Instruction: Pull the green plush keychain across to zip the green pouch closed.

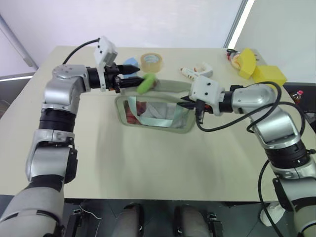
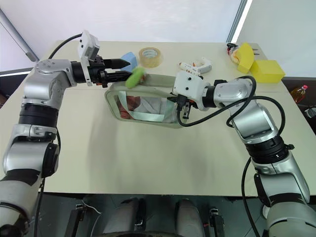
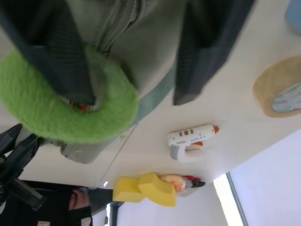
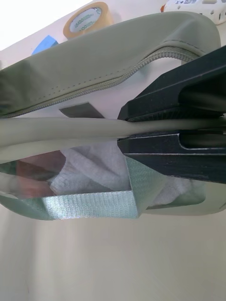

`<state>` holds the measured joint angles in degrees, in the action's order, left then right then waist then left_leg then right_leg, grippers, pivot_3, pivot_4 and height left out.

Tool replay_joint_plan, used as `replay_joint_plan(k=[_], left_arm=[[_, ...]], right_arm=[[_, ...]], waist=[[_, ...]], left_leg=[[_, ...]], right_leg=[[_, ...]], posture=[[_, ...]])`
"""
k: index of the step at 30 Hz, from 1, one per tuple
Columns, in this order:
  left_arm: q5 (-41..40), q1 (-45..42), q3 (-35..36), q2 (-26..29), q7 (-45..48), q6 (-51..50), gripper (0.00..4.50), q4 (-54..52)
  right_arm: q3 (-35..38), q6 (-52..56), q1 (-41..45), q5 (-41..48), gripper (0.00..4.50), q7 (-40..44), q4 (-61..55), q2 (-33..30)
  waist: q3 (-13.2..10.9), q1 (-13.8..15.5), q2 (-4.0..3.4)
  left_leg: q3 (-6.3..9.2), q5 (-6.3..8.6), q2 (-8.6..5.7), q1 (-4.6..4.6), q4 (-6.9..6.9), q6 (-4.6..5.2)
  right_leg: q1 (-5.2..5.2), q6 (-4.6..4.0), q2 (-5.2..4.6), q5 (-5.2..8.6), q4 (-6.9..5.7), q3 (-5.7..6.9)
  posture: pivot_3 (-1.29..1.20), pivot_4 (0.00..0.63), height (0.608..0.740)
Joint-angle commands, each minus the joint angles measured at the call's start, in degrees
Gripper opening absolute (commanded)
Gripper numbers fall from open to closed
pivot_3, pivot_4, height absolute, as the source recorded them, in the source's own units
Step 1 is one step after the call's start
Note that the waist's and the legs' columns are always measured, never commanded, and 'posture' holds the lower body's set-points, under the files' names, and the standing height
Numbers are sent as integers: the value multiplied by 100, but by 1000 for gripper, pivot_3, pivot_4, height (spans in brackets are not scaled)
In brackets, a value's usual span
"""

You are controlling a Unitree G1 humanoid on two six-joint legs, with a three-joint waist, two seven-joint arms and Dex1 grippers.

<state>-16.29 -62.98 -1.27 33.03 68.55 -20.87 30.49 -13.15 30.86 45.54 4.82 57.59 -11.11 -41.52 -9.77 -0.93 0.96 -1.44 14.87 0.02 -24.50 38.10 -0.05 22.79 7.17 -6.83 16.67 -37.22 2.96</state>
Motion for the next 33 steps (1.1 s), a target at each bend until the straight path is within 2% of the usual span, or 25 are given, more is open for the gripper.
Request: replay_joint_plan(k=[1,4,8,12,18,21,27,30,33], left_arm=[[-9,-315,187,380,175,74,4444,-79],[-10,-281,220,873,455,-22,4444,-193],[-298,437,171,1483,936,-642,4444,-1111],[-193,1334,-19,1528,854,-561,4444,-1860],[110,1523,-109,1308,426,-165,4444,-1671],[186,1436,-144,1170,361,48,3585,-1408],[206,1308,-202,991,402,96,665,-1265],[180,1292,-224,988,493,60,665,-1284],[185,1286,-241,967,508,43,624,-1304]], right_arm=[[76,-65,77,2,0,-60,-135,39],[77,-89,84,-3,0,-80,-96,86],[80,-164,171,-26,0,-86,66,140],[33,-296,221,-57,0,-83,256,217],[6,-352,201,-72,0,-8,288,241],[8,-329,204,-83,0,10,278,237],[71,-269,184,-124,0,12,235,154],[143,-177,203,-72,0,29,225,117],[281,96,223,196,1175,199,87,66]], waist=[[0,-10,0],[0,-43,-1],[0,-29,-2],[1,21,-3],[-1,15,1],[-1,15,1],[-1,19,1],[-1,21,1],[-1,28,1]], left_leg=[[0,0,0,0,0,0],[-2,0,0,1,-3,0],[-2,0,2,1,-7,0],[3,0,2,12,-2,0],[3,0,1,3,-2,0],[3,0,1,5,-2,0],[2,0,1,4,-2,0],[2,0,0,4,-1,0],[2,0,0,4,-1,0]], right_leg=[[0,0,0,0,0,0],[4,0,1,0,-1,-1],[6,0,1,0,0,-1],[-14,0,-1,0,0,-1],[-6,0,-1,0,2,-1],[-6,0,0,0,0,0],[-6,0,0,0,1,0],[-8,0,-1,0,1,1],[-8,0,-1,0,1,0]], posture=[[0,150,740],[0,150,740],[0,150,740],[0,150,740],[0,150,740],[0,150,740],[0,150,740],[0,150,740],[0,150,740]])
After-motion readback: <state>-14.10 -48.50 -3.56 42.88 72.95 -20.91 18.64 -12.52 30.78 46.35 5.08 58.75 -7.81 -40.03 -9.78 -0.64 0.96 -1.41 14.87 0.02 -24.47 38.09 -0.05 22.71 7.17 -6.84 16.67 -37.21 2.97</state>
